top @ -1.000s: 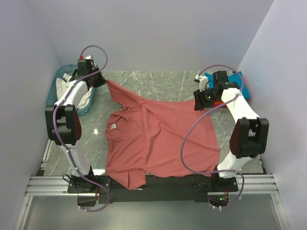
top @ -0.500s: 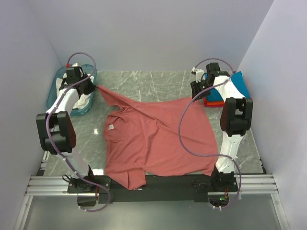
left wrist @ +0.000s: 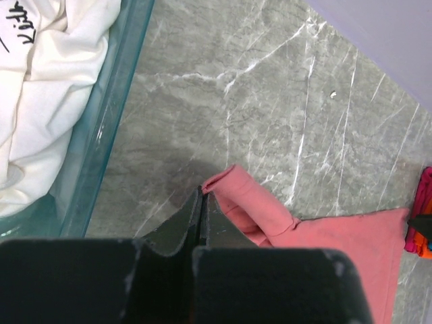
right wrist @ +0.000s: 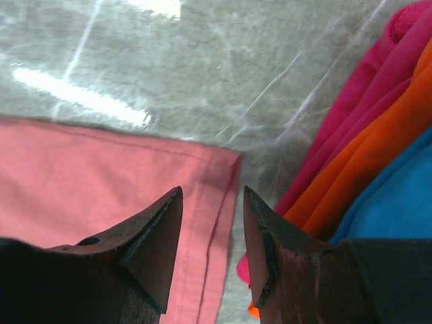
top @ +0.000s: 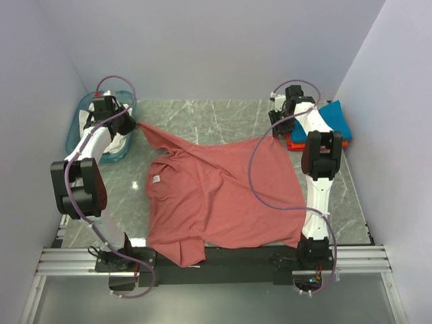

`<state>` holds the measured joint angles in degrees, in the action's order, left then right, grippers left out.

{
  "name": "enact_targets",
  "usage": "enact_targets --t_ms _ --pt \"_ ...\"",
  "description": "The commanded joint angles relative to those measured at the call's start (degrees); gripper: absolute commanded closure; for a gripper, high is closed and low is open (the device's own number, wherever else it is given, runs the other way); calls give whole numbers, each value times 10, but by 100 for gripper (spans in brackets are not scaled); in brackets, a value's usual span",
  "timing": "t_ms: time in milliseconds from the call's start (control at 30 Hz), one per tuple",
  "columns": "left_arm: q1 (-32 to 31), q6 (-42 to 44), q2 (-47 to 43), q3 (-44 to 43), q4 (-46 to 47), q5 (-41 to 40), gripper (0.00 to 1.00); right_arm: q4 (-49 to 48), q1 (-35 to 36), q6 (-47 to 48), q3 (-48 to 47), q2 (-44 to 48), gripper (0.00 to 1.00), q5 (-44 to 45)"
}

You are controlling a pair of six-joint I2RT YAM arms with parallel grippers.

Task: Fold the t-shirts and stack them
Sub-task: Flatten the tshirt out

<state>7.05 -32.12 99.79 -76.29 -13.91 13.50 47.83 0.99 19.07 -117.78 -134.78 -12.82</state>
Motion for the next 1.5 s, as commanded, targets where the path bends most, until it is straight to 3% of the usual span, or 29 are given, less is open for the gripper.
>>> enact_targets --t_ms 0,533,733,867,933,1000,1133,1300,1467 --pt "2 2 -28 4 28 16 100 7 4 -2 -37 -15 52 21" --pt "2 4 -24 14 36 29 100 30 4 10 -83 -72 56 22" --pt "2 5 -23 12 38 36 100 54 3 28 -99 -82 69 -1" --pt "2 5 -27 11 41 43 100 39 4 39 -84 -66 90 -1" --pt "2 6 -26 3 36 44 100 29 3 41 -66 -51 94 -3" --pt "2 6 -27 -6 30 46 100 17 3 44 -48 -23 100 -5" --pt "2 -1 -38 -27 29 52 100 -12 4 40 2 55 100 -26" --pt "2 -7 -74 -56 21 54 100 -47 17 28 111 213 100 -64" --pt "2 -10 -121 -92 3 52 100 -56 37 20 163 366 100 -75"
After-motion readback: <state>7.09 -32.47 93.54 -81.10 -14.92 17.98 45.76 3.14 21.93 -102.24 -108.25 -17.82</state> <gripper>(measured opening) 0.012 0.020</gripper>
